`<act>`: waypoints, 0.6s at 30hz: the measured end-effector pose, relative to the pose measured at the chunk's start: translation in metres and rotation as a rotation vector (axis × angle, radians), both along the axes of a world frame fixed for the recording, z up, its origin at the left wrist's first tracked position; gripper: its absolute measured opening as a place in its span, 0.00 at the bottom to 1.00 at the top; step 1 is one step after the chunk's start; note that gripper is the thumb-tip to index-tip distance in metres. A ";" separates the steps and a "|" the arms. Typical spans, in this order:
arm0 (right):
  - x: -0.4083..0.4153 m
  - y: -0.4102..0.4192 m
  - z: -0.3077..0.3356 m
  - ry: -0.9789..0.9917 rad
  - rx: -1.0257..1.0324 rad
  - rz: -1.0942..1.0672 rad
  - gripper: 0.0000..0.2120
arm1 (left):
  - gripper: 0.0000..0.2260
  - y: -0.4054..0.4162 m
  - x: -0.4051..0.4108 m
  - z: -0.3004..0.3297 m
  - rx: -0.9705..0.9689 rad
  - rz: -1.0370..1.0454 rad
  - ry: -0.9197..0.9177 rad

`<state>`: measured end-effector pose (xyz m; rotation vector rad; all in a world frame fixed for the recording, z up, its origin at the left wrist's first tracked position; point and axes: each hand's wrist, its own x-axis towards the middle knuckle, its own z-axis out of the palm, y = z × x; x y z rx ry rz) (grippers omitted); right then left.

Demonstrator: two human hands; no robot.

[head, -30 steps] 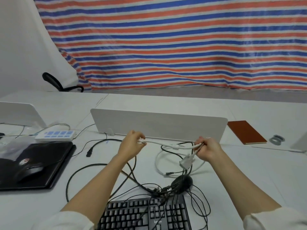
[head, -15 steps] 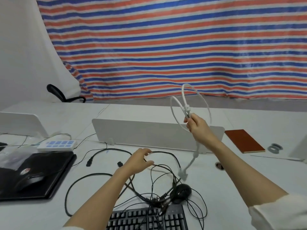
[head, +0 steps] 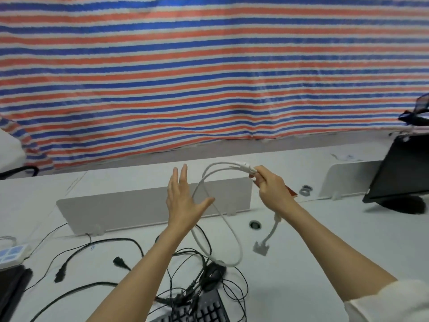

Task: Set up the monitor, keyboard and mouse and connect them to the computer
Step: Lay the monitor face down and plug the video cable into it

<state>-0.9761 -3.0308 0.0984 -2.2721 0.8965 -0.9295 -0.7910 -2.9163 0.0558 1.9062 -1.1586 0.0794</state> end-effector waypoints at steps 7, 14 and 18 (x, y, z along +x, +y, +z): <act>-0.123 0.009 -0.014 -0.202 0.015 -0.136 0.08 | 0.37 -0.058 -0.105 -0.008 0.125 -0.459 0.130; -0.274 -0.033 -0.045 -0.364 0.207 -0.399 0.09 | 0.10 -0.113 -0.255 0.000 0.237 -0.787 0.684; -0.375 -0.058 -0.069 -0.403 0.322 -0.415 0.09 | 0.14 -0.166 -0.358 -0.003 0.195 -0.765 0.867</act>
